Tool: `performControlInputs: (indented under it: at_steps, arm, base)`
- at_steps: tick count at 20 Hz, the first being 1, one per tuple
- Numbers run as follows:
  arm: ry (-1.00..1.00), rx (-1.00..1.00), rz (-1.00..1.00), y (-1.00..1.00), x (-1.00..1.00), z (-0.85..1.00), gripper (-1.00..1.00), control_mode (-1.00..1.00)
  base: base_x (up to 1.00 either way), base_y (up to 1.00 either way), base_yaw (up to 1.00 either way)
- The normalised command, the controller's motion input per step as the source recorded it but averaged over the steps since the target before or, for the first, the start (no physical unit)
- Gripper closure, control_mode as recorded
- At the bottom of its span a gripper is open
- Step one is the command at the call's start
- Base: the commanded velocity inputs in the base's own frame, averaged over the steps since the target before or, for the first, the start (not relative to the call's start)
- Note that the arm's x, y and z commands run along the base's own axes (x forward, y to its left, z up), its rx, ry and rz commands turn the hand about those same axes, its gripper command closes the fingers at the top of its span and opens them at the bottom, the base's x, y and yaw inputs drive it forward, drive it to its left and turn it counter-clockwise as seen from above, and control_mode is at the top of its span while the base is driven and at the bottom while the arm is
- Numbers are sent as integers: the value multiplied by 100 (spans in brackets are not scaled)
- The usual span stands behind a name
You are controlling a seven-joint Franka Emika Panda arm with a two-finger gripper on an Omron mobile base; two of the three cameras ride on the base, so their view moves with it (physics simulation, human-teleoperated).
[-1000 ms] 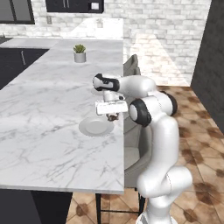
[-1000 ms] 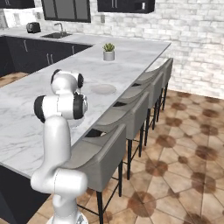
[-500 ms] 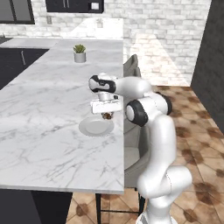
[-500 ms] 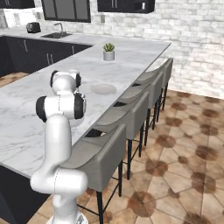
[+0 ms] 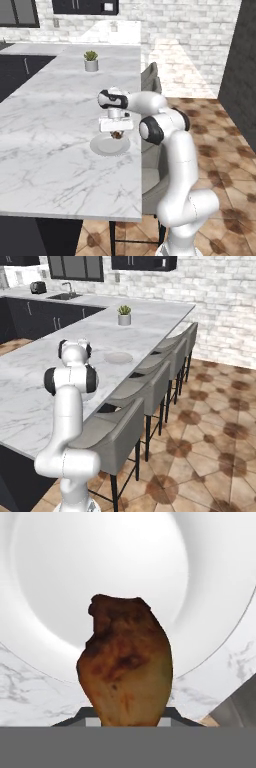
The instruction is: Take the chicken drumsticks from the pan and place one on each plate on the dining counter.
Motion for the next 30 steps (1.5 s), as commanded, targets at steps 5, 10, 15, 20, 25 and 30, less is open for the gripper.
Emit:
performControlInputs:
  at_steps: [5,10,15,20,25,30]
  arm:
    - [-7,-1,-1,24,17,-23,100,-100]
    - [-19,-4,-4,20,25,-24,100,-100]
    - [-18,-6,-6,15,10,-24,100,-100]
    - [-8,-1,-4,3,22,-27,100,-100]
    - [-7,-2,-4,5,24,-27,100,-100]
    - [0,0,-2,0,15,-14,100,-100]
  base:
    - [0,0,0]
    - [0,0,0]
    - [0,0,0]
    - [0,0,0]
    - [0,0,0]
    - [0,0,0]
